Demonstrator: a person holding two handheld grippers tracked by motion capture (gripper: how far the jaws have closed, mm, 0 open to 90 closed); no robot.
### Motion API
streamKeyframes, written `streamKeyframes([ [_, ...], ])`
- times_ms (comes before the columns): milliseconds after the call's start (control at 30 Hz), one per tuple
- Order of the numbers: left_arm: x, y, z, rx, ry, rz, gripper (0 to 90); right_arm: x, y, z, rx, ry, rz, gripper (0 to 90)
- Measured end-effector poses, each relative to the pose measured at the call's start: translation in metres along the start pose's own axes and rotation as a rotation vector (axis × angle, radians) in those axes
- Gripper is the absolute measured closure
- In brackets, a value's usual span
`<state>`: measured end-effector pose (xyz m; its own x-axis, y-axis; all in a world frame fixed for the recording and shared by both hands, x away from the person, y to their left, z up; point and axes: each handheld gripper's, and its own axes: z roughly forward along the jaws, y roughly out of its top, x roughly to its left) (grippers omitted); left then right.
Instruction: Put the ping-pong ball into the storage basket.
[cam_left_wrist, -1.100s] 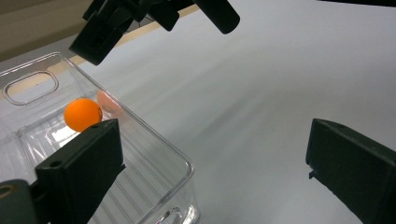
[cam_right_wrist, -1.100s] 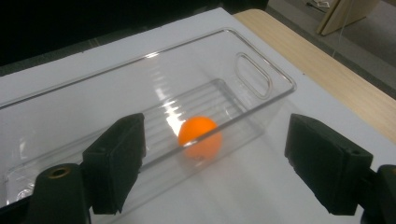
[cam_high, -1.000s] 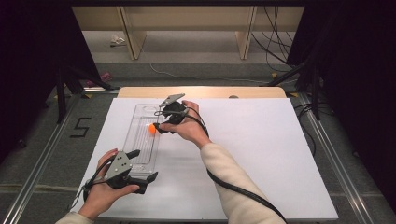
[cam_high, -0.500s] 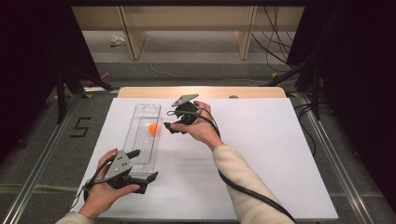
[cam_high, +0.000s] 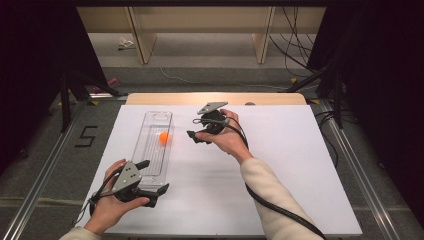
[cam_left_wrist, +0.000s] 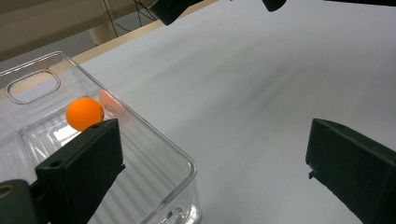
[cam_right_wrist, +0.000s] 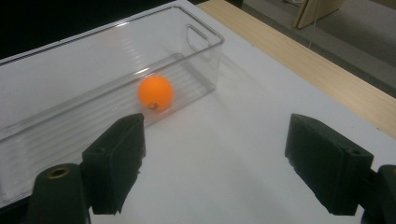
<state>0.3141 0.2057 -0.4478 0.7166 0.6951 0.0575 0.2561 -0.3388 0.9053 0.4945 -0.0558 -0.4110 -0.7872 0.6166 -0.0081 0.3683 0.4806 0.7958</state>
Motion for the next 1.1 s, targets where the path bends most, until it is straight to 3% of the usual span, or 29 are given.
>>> streamKeyframes([
  [567,0.0,0.0,0.001,-0.001,-0.002,0.001,3.7,-0.017,-0.024,-0.027,-0.01,-0.025,0.037,20.8],
  [1100,0.0,0.001,0.002,0.0,0.003,0.001,3.8,-0.036,-0.052,-0.066,-0.022,-0.069,0.073,20.8],
])
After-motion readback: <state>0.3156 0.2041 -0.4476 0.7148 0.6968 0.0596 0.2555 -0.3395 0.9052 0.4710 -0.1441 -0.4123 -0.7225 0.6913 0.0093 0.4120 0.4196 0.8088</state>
